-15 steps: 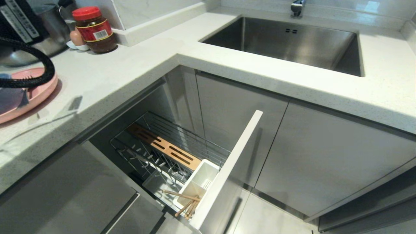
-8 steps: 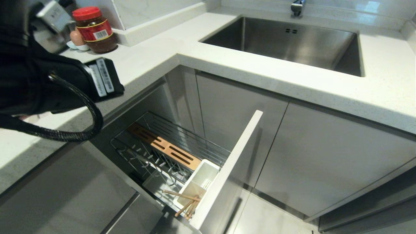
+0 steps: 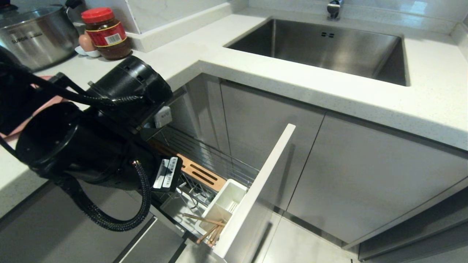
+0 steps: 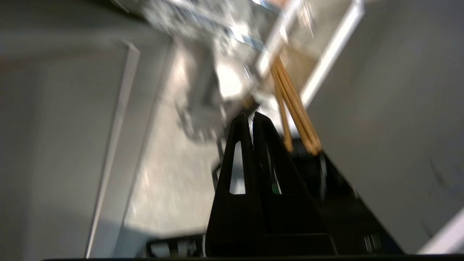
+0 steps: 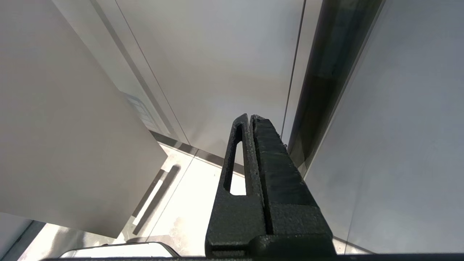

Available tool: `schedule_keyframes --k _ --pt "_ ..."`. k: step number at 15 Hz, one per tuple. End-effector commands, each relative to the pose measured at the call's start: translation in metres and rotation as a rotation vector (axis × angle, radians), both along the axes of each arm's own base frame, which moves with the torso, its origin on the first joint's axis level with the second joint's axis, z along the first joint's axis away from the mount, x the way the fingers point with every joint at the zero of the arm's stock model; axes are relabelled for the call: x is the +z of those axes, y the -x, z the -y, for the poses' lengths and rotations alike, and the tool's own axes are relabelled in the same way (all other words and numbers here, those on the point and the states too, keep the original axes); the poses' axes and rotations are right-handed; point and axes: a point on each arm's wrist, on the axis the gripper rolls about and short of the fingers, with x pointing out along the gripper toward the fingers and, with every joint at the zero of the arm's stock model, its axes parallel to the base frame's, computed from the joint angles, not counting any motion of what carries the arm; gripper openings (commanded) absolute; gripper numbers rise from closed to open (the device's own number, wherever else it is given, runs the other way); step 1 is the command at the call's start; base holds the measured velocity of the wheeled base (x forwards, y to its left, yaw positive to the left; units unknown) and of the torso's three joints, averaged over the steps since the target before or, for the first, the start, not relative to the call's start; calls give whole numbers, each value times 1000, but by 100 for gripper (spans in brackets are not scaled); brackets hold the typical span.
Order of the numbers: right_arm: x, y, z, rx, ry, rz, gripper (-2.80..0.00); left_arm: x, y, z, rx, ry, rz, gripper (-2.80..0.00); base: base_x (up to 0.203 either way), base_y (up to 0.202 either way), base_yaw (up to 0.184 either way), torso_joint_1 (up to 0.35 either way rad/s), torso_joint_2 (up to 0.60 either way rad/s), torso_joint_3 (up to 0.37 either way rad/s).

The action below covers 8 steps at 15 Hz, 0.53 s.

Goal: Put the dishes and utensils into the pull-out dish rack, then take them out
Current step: Take the chopsticks out of the cupboard

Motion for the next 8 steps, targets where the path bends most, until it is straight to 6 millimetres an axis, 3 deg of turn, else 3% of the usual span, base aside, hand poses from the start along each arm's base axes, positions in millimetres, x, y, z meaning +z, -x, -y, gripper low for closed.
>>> schedule_keyframes --k 1,6,8 --pt "0 0 0 0 0 4 -280 -17 -18 8 -20 5 -145 -280 0 0 0 0 0 0" --pt "0 1 0 0 0 16 -280 -57 -52 14 -22 -53 -333 -280 0 0 0 0 0 0" --pt "0 0 0 0 0 3 -280 -63 -55 14 -25 -59 -358 -280 0 0 0 0 0 0"
